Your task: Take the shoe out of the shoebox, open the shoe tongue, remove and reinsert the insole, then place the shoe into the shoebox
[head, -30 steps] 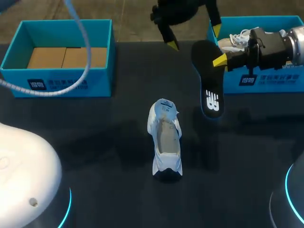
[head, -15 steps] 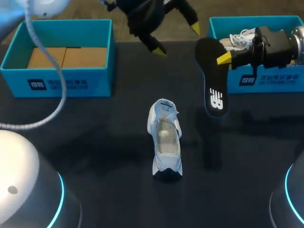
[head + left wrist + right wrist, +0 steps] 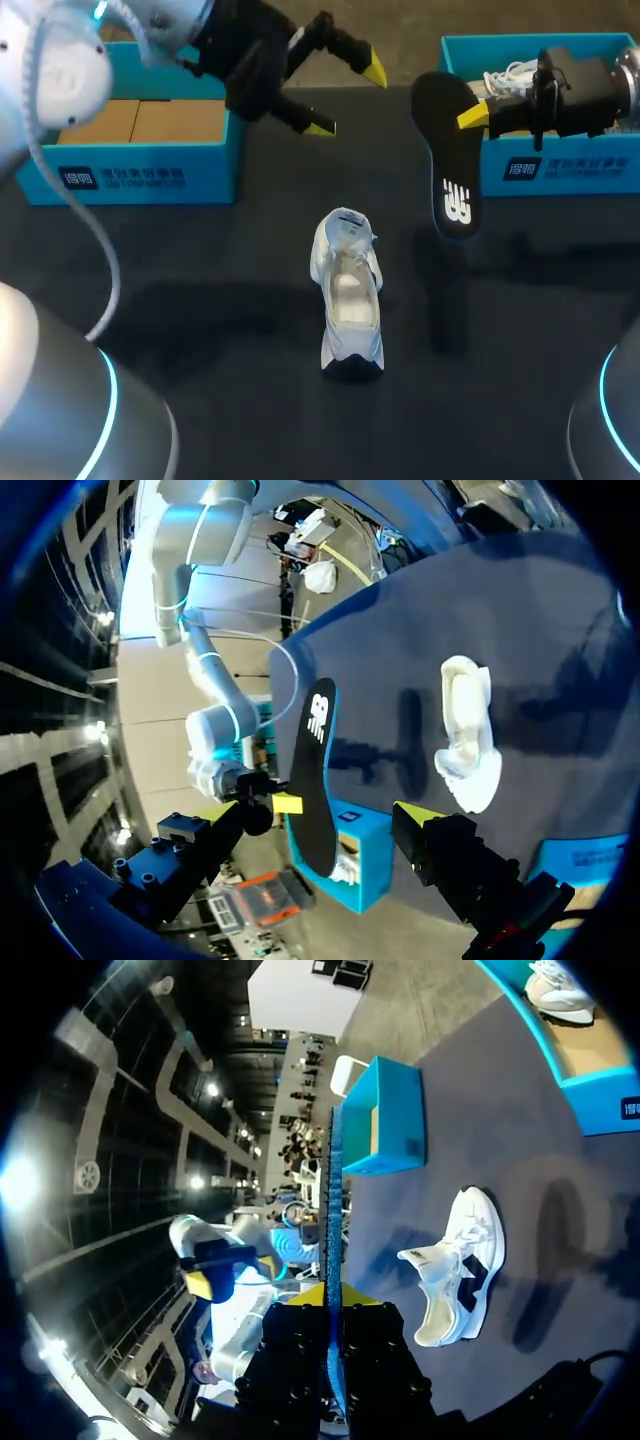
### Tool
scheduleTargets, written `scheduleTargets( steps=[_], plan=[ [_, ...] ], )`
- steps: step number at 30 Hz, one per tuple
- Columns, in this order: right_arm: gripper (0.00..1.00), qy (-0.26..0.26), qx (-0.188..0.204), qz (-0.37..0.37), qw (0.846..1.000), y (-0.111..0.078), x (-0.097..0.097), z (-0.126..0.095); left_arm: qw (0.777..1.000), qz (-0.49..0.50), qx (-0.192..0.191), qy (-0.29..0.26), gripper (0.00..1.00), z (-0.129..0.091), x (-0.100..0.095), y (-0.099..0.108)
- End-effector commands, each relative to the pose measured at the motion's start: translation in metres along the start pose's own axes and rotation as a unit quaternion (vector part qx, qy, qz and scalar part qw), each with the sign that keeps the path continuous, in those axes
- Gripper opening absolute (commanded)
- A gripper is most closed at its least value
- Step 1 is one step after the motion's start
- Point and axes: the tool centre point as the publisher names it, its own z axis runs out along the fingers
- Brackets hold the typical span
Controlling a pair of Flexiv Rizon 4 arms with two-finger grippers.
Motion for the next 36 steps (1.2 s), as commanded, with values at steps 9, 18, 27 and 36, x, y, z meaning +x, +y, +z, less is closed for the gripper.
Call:
scheduleTargets(
  steps=[9, 18, 27, 36],
  plan=[
    [0.00, 0.025, 0.002, 0.003, 1.000, 0.012, 0.014, 0.003, 0.956, 0.013, -0.039, -0.291, 1.00, 0.012, 0.011, 0.007],
    [0.00, 0.047, 0.004, -0.011, 0.999, 0.010, 0.044, 0.009, 0.942, 0.024, -0.044, -0.331, 1.00, 0.025, 0.006, 0.016],
    [0.00, 0.046, 0.006, -0.005, 0.999, 0.012, 0.047, 0.025, 0.937, 0.024, -0.040, -0.346, 1.00, 0.037, 0.005, 0.031],
    [0.00, 0.050, 0.015, 0.004, 0.999, 0.014, 0.044, 0.045, 0.936, 0.028, -0.038, -0.348, 0.93, 0.053, 0.002, 0.036]
  ],
)
